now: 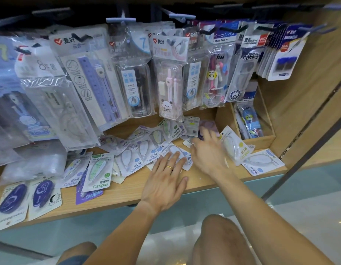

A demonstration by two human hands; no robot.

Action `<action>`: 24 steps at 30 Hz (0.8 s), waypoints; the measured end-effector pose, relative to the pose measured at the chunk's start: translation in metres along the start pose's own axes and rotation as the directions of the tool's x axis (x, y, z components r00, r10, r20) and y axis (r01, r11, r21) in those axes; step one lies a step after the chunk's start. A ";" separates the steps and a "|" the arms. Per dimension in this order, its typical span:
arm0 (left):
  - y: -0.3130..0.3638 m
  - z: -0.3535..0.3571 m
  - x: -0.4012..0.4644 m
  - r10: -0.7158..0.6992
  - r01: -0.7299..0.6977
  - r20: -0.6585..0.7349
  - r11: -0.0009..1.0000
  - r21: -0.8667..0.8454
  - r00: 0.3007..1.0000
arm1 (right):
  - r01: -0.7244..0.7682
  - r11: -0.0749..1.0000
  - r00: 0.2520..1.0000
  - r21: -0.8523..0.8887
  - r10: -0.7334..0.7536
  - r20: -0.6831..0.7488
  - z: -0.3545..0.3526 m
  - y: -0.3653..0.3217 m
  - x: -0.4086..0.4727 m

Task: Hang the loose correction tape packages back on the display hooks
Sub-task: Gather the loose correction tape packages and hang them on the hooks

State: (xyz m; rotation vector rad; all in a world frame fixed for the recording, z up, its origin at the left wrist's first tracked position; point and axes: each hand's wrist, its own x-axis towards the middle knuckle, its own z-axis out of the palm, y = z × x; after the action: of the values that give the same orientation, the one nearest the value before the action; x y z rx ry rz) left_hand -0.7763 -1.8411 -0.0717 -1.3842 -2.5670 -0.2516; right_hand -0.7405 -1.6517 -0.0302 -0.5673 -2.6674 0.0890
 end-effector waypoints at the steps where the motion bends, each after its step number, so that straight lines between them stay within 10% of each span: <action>1: 0.000 0.000 0.000 -0.001 0.001 -0.001 1.000 0.003 1.000 | 0.041 0.999 0.995 -0.023 -0.039 0.093 0.007 -0.001 0.015; 4: 0.000 0.000 0.000 -0.002 0.002 0.003 1.000 0.011 1.000 | 0.066 0.993 0.957 -0.094 -0.036 0.289 0.019 0.003 0.041; 7: 0.000 -0.001 0.001 -0.011 0.011 0.023 1.000 0.011 1.000 | 0.050 0.998 0.981 -0.048 -0.041 0.188 0.013 0.010 0.043; 12: 0.003 -0.002 0.002 -0.010 0.010 0.027 1.000 0.019 1.000 | -0.184 0.828 0.964 0.530 0.258 -0.067 -0.010 0.008 0.018; 16: 0.002 -0.003 0.002 -0.023 0.023 0.029 1.000 -0.008 0.999 | -0.460 0.446 0.846 0.767 0.482 0.227 -0.013 -0.006 -0.011; 24: 0.001 -0.002 0.000 -0.016 0.016 0.003 1.000 0.009 1.000 | -0.518 0.439 0.839 0.734 0.429 0.335 -0.018 -0.008 -0.039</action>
State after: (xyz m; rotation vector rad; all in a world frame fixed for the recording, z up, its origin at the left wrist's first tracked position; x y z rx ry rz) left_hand -0.7752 -1.8415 -0.0697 -1.3623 -2.5793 -0.2409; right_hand -0.7039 -1.6751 -0.0271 -0.9625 -2.0844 1.4594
